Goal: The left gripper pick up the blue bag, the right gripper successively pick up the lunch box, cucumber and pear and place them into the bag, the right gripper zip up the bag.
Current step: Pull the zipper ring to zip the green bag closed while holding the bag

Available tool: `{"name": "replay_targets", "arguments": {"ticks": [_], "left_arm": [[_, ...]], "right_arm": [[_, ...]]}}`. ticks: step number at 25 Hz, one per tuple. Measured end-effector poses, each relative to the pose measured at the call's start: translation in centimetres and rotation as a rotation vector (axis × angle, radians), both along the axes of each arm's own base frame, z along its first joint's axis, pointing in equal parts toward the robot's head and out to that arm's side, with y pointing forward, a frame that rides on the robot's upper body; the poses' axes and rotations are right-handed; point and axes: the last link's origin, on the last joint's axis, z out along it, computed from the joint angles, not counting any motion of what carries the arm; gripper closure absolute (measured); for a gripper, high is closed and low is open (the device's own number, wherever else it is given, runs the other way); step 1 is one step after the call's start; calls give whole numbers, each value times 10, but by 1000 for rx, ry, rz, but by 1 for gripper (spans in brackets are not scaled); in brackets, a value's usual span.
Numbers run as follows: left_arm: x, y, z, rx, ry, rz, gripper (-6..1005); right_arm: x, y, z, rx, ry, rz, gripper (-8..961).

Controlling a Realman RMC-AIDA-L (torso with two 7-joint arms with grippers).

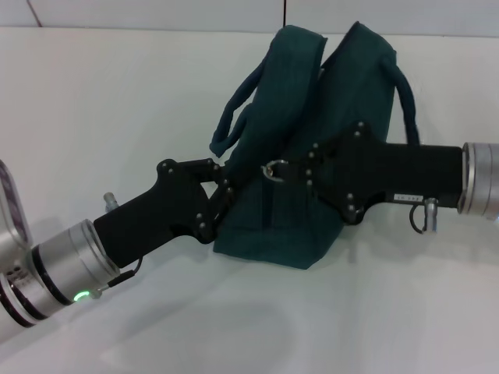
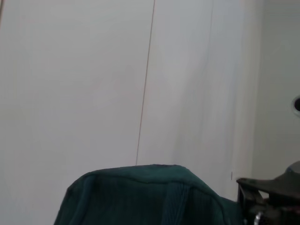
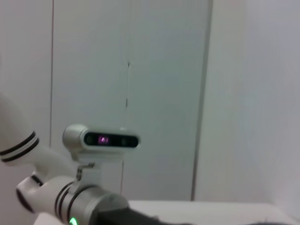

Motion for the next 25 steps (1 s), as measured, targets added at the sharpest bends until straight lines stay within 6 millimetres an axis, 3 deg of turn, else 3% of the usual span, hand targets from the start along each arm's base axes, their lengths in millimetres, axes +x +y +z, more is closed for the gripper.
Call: {"name": "replay_targets", "arguments": {"ticks": [25], "left_arm": [[-2, -4, 12, 30, -84, 32, 793]], "right_arm": [[-4, 2, 6, 60, 15, 56, 941]]}}
